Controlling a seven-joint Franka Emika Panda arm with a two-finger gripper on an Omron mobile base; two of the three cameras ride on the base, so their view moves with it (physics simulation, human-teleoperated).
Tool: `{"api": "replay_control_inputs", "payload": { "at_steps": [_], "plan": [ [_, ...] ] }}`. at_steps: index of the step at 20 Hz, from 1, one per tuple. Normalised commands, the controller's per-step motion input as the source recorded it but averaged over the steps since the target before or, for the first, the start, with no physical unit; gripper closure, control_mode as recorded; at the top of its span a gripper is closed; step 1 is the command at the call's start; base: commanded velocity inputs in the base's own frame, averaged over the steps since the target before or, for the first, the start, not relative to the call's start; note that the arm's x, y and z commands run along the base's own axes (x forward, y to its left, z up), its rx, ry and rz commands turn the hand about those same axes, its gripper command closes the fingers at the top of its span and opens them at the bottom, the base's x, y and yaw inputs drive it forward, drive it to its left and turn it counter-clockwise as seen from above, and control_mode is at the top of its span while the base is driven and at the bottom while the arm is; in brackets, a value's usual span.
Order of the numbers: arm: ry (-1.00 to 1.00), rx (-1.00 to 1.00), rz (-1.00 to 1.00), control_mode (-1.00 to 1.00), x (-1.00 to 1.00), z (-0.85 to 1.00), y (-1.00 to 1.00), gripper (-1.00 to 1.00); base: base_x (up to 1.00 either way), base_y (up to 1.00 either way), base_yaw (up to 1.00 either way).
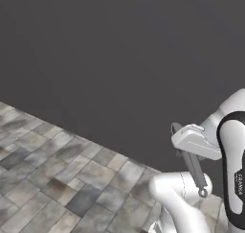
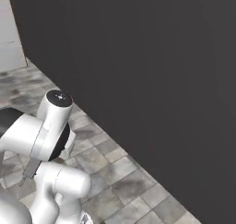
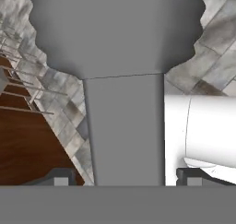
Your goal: Take the tongs from the drawer on the left and place them on the dining counter next to the tray containing the kebab skewer.
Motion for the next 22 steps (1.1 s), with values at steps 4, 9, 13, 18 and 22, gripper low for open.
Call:
{"api": "replay_control_inputs", "payload": {
  "at_steps": [4, 9, 13, 18, 22],
  "plan": [
    [0.0, 0.0, 0.0, 1.0, 0.0, 0.0, 0.0, 1.0, 1.0, 0.0, 0.46],
    [0.0, 0.0, 0.0, 1.0, 0.0, 0.0, 0.0, 1.0, 1.0, 0.03, 0.43],
    [0.0, 0.0, 0.0, 1.0, 0.0, 0.0, 0.0, 1.0, 1.0, 0.09, 0.36],
    [0.0, 0.0, 0.0, 1.0, 0.0, 0.0, 0.0, 1.0, 1.0, 0.15, 0.32],
    [0.0, 0.0, 0.0, 1.0, 0.0, 0.0, 0.0, 1.0, 1.0, 0.2, 0.32]
  ]
}}
